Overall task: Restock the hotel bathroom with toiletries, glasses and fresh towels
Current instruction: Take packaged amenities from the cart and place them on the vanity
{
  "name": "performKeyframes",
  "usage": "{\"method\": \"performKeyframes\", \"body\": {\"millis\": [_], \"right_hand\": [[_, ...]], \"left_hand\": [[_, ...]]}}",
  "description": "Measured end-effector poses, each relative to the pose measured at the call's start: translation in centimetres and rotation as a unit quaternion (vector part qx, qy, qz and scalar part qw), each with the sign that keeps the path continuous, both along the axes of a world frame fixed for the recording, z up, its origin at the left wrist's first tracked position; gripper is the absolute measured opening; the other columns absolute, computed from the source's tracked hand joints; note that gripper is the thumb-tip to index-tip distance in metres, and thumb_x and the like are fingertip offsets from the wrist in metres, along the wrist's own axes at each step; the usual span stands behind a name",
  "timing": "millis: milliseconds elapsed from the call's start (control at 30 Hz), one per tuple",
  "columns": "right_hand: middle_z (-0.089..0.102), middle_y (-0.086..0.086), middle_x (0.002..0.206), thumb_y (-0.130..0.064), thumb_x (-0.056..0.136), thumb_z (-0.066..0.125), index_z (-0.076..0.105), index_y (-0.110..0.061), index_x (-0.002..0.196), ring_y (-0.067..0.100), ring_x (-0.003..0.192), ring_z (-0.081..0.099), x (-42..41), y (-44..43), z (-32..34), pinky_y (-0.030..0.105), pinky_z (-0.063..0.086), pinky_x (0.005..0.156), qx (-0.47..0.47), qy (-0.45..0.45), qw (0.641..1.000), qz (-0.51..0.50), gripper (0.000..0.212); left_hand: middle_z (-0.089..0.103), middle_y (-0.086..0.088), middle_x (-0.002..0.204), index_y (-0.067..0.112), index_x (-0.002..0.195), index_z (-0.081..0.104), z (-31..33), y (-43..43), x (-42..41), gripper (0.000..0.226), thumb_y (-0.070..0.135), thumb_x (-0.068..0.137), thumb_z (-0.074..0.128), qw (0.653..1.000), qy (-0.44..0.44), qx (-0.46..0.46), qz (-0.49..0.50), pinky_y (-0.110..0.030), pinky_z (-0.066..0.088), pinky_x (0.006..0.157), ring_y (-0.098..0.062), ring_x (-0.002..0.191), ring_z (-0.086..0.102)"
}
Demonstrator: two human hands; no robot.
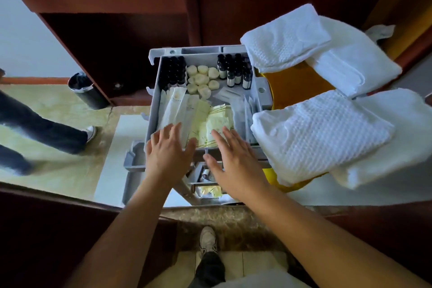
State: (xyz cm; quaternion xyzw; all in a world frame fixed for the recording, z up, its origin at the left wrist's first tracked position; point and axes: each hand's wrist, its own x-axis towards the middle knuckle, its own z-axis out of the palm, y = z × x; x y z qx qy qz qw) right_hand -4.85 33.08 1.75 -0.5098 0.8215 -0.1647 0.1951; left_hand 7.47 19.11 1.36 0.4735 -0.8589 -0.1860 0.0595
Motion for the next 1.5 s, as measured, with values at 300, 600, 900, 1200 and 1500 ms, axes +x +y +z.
{"method": "performKeyframes", "body": {"millis": [300,600,900,1200,1500], "right_hand": [[0.007,0.004,0.175,-0.061,0.107,0.022,0.009,-0.027,0.166,0.027,0.161,0.001,-1.8,-5.5,-1.3,0.049,0.004,0.129,0.045,0.038,0.998,0.011,0.070],[0.015,0.007,0.173,-0.059,0.108,0.025,0.013,-0.025,0.165,0.029,0.161,0.005,-1.8,-8.2,-1.4,0.053,0.004,0.129,0.066,0.024,0.997,0.023,0.068],[0.021,0.008,0.172,-0.058,0.107,0.029,0.016,-0.025,0.165,0.029,0.160,0.009,-2.2,-9.7,-1.5,0.052,0.007,0.129,0.061,0.021,0.998,0.027,0.068],[0.029,0.006,0.169,-0.053,0.108,0.034,0.022,-0.022,0.164,0.027,0.158,0.019,-3.4,-8.6,-0.2,0.051,0.013,0.129,0.020,0.016,1.000,0.008,0.065],[0.053,-0.003,0.153,-0.055,0.105,0.044,0.041,-0.030,0.155,0.019,0.132,0.056,-6.0,-7.5,4.3,0.043,0.048,0.110,-0.089,-0.209,0.957,-0.180,0.056]], "left_hand": [[0.048,-0.011,0.148,0.022,0.152,0.032,-1.0,-4.9,-1.6,0.073,0.052,0.093,0.063,0.995,-0.097,0.004,0.014,-0.055,0.035,0.112,-0.037,0.136,0.046],[0.047,-0.016,0.136,0.020,0.152,0.030,-1.3,-6.3,-2.2,0.084,0.032,0.085,0.081,0.993,-0.112,0.022,0.002,-0.050,0.051,0.097,-0.039,0.128,0.049],[0.058,-0.018,0.121,0.014,0.142,0.039,-1.3,-7.3,-1.9,0.061,0.018,0.089,0.071,0.998,-0.034,0.040,0.022,-0.049,0.054,0.083,-0.042,0.110,0.060],[0.062,-0.020,0.121,0.011,0.149,0.036,-0.2,-7.5,-1.9,0.066,0.008,0.090,0.066,0.998,0.025,0.042,0.040,-0.048,0.054,0.084,-0.038,0.102,0.063],[0.068,-0.013,0.125,0.022,0.152,0.042,4.1,-4.2,-3.3,0.068,0.005,0.089,0.062,0.986,0.142,0.086,-0.002,-0.031,0.051,0.073,-0.025,0.089,0.061]]}}
